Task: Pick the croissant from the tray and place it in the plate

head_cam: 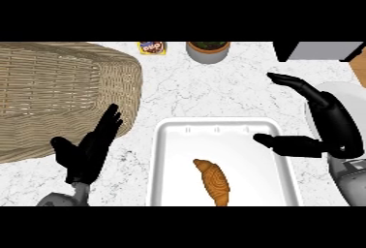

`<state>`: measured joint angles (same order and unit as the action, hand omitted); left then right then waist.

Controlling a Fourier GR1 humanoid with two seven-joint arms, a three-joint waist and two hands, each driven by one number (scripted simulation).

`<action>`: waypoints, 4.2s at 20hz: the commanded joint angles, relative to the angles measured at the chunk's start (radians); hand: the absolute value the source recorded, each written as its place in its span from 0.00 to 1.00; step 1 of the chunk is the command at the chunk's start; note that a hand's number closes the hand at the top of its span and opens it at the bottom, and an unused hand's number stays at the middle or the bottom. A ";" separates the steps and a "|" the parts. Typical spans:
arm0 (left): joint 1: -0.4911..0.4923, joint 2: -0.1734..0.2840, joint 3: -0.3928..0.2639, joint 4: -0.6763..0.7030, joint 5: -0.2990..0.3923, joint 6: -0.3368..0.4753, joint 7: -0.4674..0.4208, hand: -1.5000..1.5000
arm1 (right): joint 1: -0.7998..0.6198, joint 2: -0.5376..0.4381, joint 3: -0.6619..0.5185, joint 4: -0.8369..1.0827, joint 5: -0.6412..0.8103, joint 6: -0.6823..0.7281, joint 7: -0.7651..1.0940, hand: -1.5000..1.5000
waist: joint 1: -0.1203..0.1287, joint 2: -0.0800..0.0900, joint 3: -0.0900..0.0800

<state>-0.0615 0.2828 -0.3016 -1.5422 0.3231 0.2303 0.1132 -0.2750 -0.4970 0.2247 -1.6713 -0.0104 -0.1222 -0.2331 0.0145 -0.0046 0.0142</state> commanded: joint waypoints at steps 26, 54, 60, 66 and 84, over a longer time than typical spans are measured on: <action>0.062 -0.052 0.036 0.129 -0.050 -0.023 0.043 0.50 | -0.080 0.069 0.501 -0.154 0.663 0.351 0.715 0.00 | -0.010 0.005 -0.014; 0.111 -0.103 0.127 0.113 -0.145 -0.106 0.057 0.50 | 0.058 0.345 0.517 0.138 1.021 0.395 0.660 0.00 | -0.010 0.005 -0.014; 0.095 -0.082 0.163 0.033 -0.127 -0.133 0.164 0.50 | 0.045 0.347 0.471 0.206 1.054 0.414 0.584 0.00 | -0.008 0.005 -0.014; 0.089 -0.081 0.212 0.114 -0.122 -0.184 0.069 0.50 | 0.061 0.372 0.562 0.278 1.199 0.348 0.549 1.00 | -0.010 0.005 -0.014; 0.102 -0.141 0.167 0.071 -0.176 -0.131 0.098 0.50 | -0.207 0.483 -0.163 0.295 1.361 -0.079 1.231 1.00 | -0.001 0.021 -0.015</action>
<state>0.0473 0.1491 -0.1220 -1.4741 0.1509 0.1011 0.2043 -0.3749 -0.0263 0.1806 -1.3986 1.2426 -0.0498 0.8181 -0.0119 0.0114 0.0021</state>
